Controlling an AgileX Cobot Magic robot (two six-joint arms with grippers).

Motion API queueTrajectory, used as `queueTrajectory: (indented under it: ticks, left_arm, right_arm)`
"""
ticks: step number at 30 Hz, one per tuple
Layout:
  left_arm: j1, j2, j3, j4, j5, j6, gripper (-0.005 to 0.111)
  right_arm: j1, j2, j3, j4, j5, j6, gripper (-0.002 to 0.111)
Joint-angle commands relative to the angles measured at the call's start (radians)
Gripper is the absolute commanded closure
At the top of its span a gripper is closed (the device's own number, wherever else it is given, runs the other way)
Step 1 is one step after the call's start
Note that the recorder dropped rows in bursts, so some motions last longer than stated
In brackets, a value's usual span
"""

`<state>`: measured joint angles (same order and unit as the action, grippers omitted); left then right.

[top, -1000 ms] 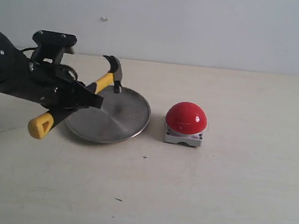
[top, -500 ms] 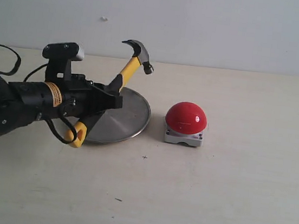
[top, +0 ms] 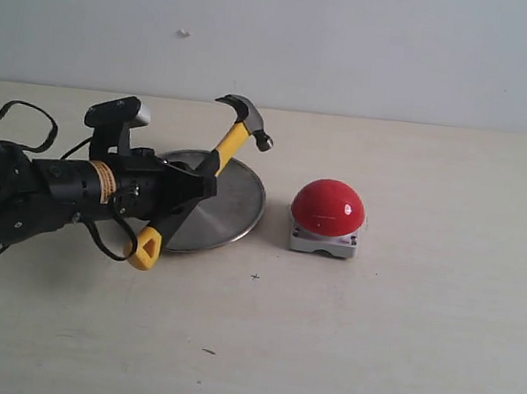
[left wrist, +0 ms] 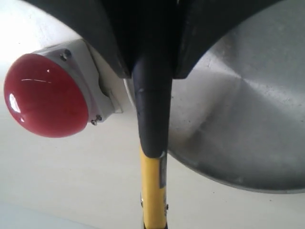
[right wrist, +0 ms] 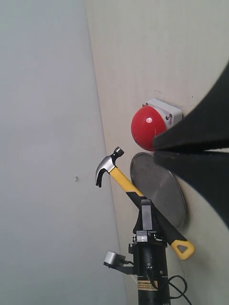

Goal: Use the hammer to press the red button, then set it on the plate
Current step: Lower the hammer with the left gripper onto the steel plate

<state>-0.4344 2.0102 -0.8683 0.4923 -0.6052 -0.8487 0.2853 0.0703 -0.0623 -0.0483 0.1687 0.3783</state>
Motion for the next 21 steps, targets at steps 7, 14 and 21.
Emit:
queueTrajectory:
  ticks: [7, 14, 21]
  left_arm:
    - [0.017, -0.009, -0.014, -0.016, -0.075, 0.008, 0.107]
    - [0.017, 0.026, -0.014, -0.036, -0.122, 0.006, 0.107]
    - [0.017, 0.07, -0.014, -0.062, -0.186, 0.005, 0.107]
  right_arm:
    - [0.001, -0.003, 0.005, -0.001, -0.002, -0.002, 0.108]
    - [0.001, -0.003, 0.005, -0.001, -0.002, -0.002, 0.108]
    - [0.001, -0.003, 0.005, -0.001, -0.002, -0.002, 0.108]
